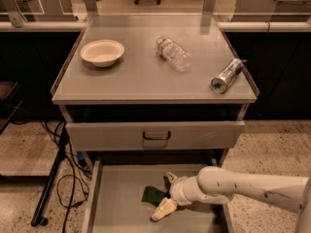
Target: Pick sponge from middle drawer and place on counter
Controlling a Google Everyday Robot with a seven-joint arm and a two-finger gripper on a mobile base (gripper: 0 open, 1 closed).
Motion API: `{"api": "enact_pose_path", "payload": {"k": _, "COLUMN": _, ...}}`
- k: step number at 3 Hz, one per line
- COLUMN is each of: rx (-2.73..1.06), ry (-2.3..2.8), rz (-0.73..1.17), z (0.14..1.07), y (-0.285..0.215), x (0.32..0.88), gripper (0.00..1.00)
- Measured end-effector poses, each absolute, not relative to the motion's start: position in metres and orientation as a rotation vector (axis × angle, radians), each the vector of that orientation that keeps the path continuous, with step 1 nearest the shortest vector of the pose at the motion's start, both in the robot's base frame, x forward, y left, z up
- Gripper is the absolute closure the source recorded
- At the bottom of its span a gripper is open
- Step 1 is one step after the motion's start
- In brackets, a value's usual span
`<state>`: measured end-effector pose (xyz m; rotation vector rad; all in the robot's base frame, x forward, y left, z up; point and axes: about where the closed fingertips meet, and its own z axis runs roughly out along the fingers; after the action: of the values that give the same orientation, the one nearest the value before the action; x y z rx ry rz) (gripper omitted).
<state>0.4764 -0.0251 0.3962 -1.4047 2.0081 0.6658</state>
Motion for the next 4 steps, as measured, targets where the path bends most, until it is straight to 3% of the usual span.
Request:
{"api": "enact_pose_path", "payload": {"k": 2, "rx": -1.343, "ry": 2.071, "rz": 0.646, "z": 0.350, "y": -0.021, "x": 0.485, "gripper": 0.00}}
{"api": "enact_pose_path", "payload": {"k": 3, "rx": -1.340, "ry": 2.074, "rz": 0.644, "z": 0.348, "y": -0.020, "x": 0.485, "gripper": 0.16}}
{"api": "enact_pose_path", "payload": {"k": 4, "rx": -1.340, "ry": 2.074, "rz": 0.644, "z": 0.348, "y": -0.020, "x": 0.485, "gripper": 0.39}}
